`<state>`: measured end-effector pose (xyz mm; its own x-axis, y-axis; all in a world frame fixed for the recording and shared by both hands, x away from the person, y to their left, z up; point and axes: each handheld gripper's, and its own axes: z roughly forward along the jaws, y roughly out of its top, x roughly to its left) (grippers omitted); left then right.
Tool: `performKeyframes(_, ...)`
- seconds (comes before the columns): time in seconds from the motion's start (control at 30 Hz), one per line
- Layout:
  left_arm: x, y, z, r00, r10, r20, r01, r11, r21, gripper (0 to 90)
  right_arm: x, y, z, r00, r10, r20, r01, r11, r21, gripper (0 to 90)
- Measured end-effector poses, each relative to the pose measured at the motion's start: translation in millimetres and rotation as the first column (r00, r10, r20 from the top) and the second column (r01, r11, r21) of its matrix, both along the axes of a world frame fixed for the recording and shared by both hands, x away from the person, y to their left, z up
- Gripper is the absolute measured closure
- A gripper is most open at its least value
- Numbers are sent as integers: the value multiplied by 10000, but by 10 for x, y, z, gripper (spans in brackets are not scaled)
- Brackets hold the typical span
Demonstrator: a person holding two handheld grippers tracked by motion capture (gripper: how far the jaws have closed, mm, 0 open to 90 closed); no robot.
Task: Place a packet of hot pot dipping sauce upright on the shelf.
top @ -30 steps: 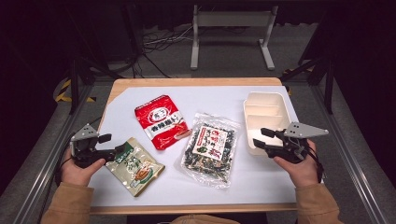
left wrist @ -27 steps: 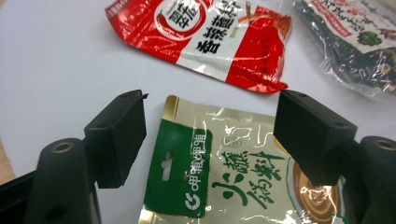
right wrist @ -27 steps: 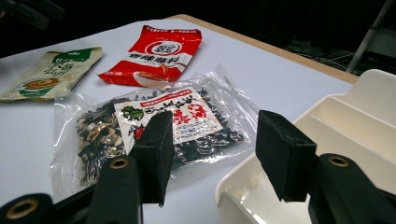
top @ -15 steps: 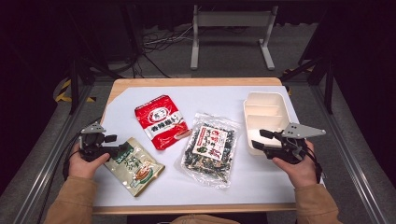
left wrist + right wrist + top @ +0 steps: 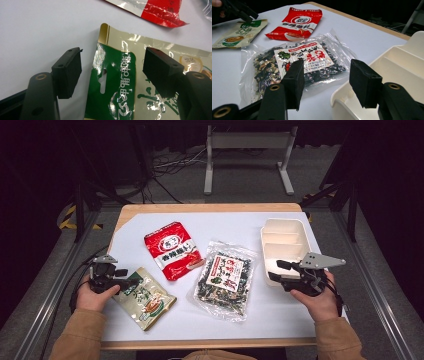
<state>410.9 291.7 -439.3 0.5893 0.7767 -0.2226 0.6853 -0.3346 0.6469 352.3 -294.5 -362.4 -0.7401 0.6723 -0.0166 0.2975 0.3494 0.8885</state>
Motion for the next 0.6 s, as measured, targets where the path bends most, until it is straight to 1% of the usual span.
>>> performKeyframes(0.03,3,2,-5,10000,-54,-76,54,10000,33,314,1,1,-2,10000,8,-10,-8,10000,0,457)
performKeyframes(0.27,6,19,-50,9991,-130,-395,124,9998,-147,331,7,8,-17,10000,46,-83,-46,10000,-31,455)
performKeyframes(0.3,5,18,-51,9992,-142,-382,136,9998,-152,334,8,7,-18,10000,40,-77,-40,10000,-50,456)
performKeyframes(0.4,-10,2,-51,9986,-251,-459,235,9992,-335,343,11,10,-19,10000,13,-81,-14,10000,-73,455)
performKeyframes(0.53,-17,5,-44,9989,-226,-414,214,9993,-299,349,11,12,-17,10000,27,-67,-27,10000,-77,455)
performKeyframes(0.6,-34,18,-20,9992,-170,-366,154,9990,-427,361,12,10,-17,10000,14,-74,-15,10000,-71,455)
